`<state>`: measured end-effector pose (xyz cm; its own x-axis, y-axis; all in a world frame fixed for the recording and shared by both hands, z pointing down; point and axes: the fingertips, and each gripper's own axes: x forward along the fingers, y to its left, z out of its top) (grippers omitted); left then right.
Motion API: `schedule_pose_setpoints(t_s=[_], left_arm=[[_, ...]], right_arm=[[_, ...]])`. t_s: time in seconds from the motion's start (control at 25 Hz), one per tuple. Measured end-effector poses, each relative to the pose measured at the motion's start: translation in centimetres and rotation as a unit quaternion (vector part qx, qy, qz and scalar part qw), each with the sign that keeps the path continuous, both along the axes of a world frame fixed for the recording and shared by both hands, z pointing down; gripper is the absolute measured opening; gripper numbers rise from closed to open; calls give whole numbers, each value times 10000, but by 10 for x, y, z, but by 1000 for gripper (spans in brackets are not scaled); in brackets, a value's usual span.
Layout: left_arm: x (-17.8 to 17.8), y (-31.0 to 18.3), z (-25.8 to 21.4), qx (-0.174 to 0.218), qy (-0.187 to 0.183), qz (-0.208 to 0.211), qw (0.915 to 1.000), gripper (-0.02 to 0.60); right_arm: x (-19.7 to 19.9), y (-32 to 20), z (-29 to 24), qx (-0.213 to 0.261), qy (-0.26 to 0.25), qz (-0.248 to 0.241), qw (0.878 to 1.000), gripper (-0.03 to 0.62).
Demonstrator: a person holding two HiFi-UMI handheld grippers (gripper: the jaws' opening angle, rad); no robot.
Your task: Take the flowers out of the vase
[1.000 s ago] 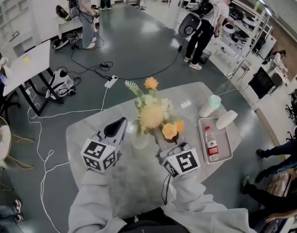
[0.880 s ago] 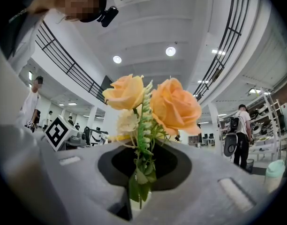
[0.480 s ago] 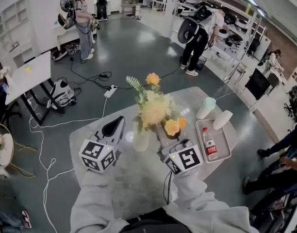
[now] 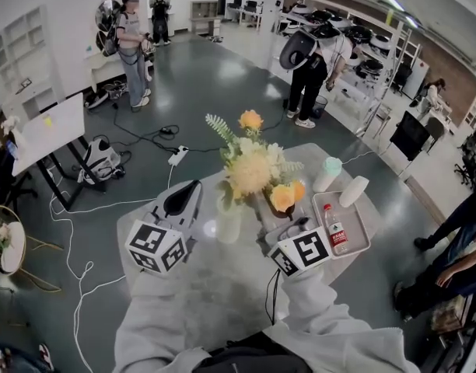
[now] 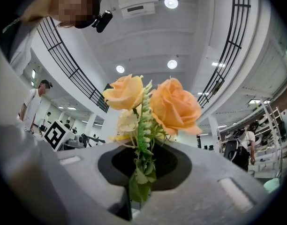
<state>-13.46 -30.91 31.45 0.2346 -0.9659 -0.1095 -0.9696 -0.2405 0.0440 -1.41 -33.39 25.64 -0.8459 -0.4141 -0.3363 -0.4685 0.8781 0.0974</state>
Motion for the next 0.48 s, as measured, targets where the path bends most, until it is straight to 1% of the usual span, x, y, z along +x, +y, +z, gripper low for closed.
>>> schedule_pose_setpoints(t_s=[0.28,0.48], left_arm=[[-2,20,-18,120,3,74,9999,5],[2,28,-16,38,7,241,9997,5]], right_arm=[[5,16,-13,-183,-129,44,9997,55],[8,28,-17,-302,-177,133,9993,55]])
